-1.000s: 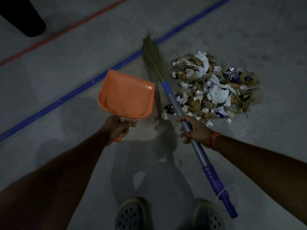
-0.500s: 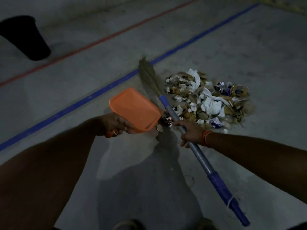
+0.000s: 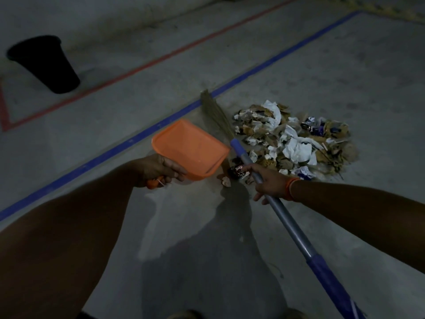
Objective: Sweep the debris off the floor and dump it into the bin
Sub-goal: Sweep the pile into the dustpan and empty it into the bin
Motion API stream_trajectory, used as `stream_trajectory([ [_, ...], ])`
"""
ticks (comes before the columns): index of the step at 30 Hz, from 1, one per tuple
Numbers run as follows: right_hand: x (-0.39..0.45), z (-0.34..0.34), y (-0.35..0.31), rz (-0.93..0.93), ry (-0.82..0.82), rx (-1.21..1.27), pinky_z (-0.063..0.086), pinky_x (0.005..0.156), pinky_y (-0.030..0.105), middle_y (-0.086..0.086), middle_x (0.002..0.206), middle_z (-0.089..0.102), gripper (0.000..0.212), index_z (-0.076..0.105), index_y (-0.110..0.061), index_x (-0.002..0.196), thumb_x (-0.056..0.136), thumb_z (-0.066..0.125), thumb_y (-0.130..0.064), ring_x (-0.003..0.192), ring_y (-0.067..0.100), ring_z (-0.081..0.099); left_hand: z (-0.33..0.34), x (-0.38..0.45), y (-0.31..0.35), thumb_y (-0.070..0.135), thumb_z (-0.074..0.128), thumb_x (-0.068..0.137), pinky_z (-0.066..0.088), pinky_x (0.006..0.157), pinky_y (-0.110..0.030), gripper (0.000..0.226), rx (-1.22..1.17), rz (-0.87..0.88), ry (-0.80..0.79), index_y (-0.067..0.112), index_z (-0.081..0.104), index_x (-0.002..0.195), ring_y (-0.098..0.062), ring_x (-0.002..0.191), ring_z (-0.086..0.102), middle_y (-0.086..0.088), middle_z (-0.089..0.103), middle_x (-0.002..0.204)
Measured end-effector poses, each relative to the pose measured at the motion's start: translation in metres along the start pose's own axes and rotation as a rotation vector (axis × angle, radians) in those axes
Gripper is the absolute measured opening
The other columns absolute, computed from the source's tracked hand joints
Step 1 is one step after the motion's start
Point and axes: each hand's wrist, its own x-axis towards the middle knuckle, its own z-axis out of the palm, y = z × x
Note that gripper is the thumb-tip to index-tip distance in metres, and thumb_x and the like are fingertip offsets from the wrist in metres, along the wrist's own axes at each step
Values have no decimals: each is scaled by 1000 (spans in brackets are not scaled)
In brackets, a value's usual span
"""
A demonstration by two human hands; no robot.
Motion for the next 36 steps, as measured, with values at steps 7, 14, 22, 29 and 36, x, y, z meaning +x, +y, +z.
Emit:
stream_trajectory([
  [7,-3,-8,8,-39,241,2,53,44,30,19,85,63,31,47,-10,87,84,75,-22,57,26,65,-24,-5,-16,-8,55,94,46,47,-20,28,124,-57,13,3,72,113,-8,55,56,-19,74,105],
  [14,-4,-9,28,92,170,216,58,70,60,32,102,62,40,36,-21,123,93,57,-6,75,46,70,-46,-15,-36,-10,56,93,40,45,-24,28,179,-157,-57,1,74,111,-12,54,52,-19,74,102],
  [22,-5,-9,14,86,83,7,61,62,45,10,121,45,73,38,-38,138,85,54,9,76,32,74,-56,-24,-32,-7,58,93,41,46,-24,28,174,-177,-94,7,76,108,-13,55,53,-18,74,105],
  [29,4,-15,20,129,308,-80,56,50,36,18,76,65,28,47,-7,102,91,66,-26,51,25,63,-40,-26,-39,-8,56,94,41,45,-23,30,181,-251,-201,7,75,112,-12,54,53,-16,73,101],
  [36,5,-24,36,143,232,24,60,60,49,23,101,60,38,35,-27,124,95,55,-13,62,38,71,-36,-25,-45,-8,53,95,41,47,-23,33,250,-327,-263,11,78,106,-11,53,53,-12,74,98],
])
